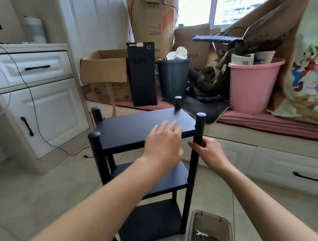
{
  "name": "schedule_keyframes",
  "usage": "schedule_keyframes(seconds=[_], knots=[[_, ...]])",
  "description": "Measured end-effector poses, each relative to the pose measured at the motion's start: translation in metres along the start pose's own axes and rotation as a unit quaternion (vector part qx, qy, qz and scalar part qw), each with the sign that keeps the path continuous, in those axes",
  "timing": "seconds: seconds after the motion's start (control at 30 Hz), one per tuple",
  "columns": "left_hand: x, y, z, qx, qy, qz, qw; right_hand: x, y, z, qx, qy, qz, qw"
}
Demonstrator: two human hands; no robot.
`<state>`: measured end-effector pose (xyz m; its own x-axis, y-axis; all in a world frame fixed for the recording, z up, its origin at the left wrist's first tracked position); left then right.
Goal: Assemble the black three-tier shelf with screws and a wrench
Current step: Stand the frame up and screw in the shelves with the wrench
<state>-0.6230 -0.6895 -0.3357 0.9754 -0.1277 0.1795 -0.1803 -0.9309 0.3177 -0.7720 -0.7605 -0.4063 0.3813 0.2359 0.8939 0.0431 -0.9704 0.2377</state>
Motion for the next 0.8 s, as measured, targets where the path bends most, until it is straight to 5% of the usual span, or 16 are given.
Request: schedule_keyframes(seconds=[0.4,0.8], knots=[[-0.017,0.002,0.015,-0.265,0.115,-0.001,0.957,0.006,-0.036,-0.009,-0.006,-0.088,-0.097,0.991],[-0.012,-0.001,0.013,-0.335,0.087,-0.001,0.938,0.013,-0.045,0.003,0.006,-0.059,-0.096,0.994]])
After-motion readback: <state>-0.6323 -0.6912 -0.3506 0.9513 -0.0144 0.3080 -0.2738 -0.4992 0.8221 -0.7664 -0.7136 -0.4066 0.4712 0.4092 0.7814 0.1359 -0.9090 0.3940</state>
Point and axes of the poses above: each hand's wrist, its own y-axis towards the middle knuckle, its own z-axis out of the palm, x = y × z, the point moved 5 cm from there along y, towards the middle knuckle, and after that the axes turned 11 degrees about y, right-handed, at the moved point
